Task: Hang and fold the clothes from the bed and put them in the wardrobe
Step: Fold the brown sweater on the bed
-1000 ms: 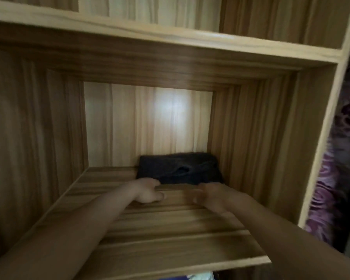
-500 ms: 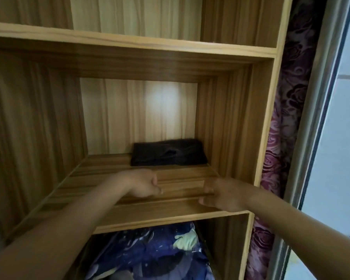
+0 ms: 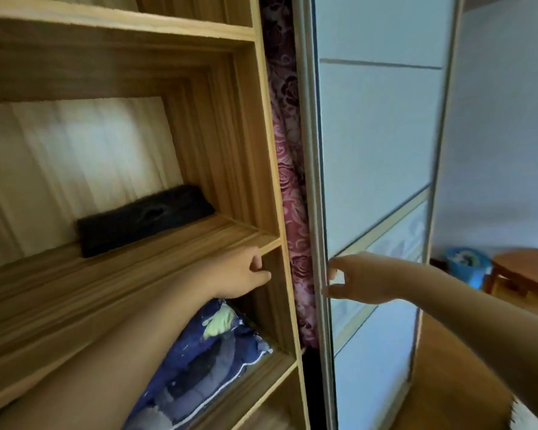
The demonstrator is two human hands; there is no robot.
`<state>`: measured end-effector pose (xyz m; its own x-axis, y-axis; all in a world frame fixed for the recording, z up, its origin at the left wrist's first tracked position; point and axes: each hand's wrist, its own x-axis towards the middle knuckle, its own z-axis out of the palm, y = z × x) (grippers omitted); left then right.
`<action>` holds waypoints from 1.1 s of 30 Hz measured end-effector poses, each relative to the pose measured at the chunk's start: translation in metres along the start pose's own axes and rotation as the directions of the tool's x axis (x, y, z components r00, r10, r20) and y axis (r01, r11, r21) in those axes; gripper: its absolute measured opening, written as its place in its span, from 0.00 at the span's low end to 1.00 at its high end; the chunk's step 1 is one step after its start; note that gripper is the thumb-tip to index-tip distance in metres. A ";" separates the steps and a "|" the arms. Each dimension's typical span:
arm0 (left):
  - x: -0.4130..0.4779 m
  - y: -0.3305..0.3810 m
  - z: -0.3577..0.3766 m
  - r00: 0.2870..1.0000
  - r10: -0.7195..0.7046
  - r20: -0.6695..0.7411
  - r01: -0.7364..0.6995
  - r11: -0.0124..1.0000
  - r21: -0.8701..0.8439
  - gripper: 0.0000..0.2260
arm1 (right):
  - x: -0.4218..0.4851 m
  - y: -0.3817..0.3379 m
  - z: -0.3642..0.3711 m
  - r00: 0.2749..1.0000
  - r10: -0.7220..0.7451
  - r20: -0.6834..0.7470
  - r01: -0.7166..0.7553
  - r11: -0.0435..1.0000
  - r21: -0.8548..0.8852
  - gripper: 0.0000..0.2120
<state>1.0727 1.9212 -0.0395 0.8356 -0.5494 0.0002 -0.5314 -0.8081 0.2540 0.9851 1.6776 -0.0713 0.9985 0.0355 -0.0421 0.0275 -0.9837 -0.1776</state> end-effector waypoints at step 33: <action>-0.025 0.488 0.457 0.041 0.608 0.793 -0.976 0.194 -0.098 0.20 | -0.480 0.188 0.292 0.079 0.876 0.475 -0.933 -0.102 0.344 0.23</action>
<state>0.7290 1.4440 -0.3574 -0.3994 -0.6821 -0.6125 -0.9049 0.4007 0.1438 0.4973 1.5272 -0.3714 0.0801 -0.7758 -0.6259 -0.9512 0.1282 -0.2807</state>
